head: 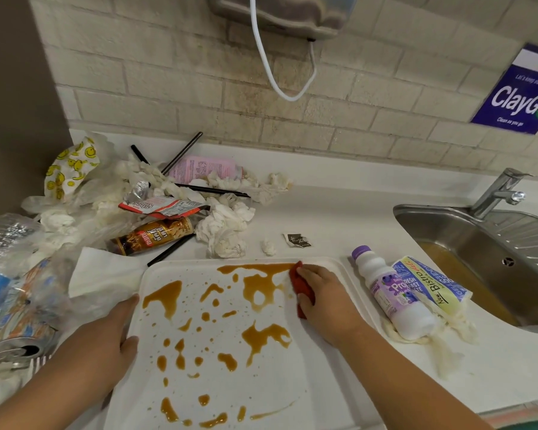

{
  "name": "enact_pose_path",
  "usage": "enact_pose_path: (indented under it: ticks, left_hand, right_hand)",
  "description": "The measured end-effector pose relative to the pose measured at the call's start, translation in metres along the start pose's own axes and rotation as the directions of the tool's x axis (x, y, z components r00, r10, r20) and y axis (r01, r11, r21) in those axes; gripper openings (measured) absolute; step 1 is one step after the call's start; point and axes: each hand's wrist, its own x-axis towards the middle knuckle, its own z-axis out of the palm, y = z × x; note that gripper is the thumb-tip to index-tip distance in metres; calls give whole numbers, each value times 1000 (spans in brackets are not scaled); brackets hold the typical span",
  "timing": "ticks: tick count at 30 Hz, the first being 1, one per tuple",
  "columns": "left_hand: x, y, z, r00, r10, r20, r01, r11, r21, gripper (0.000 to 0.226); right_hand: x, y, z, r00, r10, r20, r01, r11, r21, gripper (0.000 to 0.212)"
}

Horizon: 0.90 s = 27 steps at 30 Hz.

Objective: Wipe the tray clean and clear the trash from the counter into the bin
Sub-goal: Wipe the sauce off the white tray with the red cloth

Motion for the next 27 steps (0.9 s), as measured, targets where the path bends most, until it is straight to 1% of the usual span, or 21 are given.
enact_pose_path:
  ticks: [2, 3, 5, 7, 8, 9, 10, 12, 13, 14, 17, 18, 20, 23, 25, 27]
  left_hand:
    - [0, -1, 0, 1000, -5, -9, 5, 1000, 1, 66]
    - [1, -2, 1, 1000, -10, -10, 10, 1000, 3, 66]
    - [2, -3, 2, 1000, -14, -8, 14, 1000, 9, 66]
    - [3, -4, 4, 1000, -9, -8, 9, 1000, 20, 66]
    - [4, -4, 4, 1000, -9, -8, 9, 1000, 26, 66]
    - [4, -4, 4, 1000, -13, -6, 13, 999, 32, 66]
    - [5, -5, 4, 1000, -20, -2, 20, 999, 31, 66]
    - [6, -6, 5, 1000, -24, 12, 23, 999, 31, 68]
    - [6, -7, 5, 1000, -23, 16, 22, 999, 35, 68]
    - [6, -7, 5, 1000, -21, 15, 21, 999, 33, 68]
    - [5, -7, 5, 1000, -10, -1, 10, 1000, 25, 66]
    - [5, -7, 5, 1000, -6, -3, 6, 1000, 25, 66]
    - [3, -5, 4, 1000, -8, 0, 8, 1000, 24, 66]
    - [3, -4, 2, 1000, -20, 12, 20, 999, 29, 67]
    - [3, -3, 2, 1000, -22, 14, 22, 999, 24, 66]
    - [2, -2, 2, 1000, -19, 17, 19, 1000, 11, 66]
  right_hand:
    - [-5, 0, -1, 995, -80, 64, 76, 995, 59, 50]
    - [-6, 3, -3, 995, -75, 64, 70, 994, 83, 48]
    - [0, 12, -5, 1000, 23, -20, -21, 993, 113, 46]
    - [8, 15, -3, 981, 149, -122, -136, 985, 110, 44]
    - [11, 11, -1, 973, 177, -145, -162, 981, 105, 44]
    - [14, 7, 2, 975, 164, -149, -151, 984, 95, 44]
    - [16, 2, 4, 985, 121, -125, -110, 990, 91, 44]
    - [17, -3, 6, 999, 20, -44, -15, 995, 102, 45]
    - [17, -3, 5, 1000, -3, -17, 5, 994, 107, 45]
    - [17, -1, 2, 1000, 5, -17, -4, 994, 112, 44]
    - [19, 7, 0, 983, 128, -129, -112, 986, 125, 39]
    - [20, 6, 0, 979, 146, -145, -130, 985, 118, 40]
    - [21, -1, 3, 990, 91, -110, -81, 992, 97, 42]
    - [20, -7, 2, 999, -36, 5, 35, 993, 112, 43]
    - [21, -4, -4, 1000, -23, 9, 21, 993, 120, 41]
    - [23, -1, -5, 998, 37, -41, -32, 992, 123, 41]
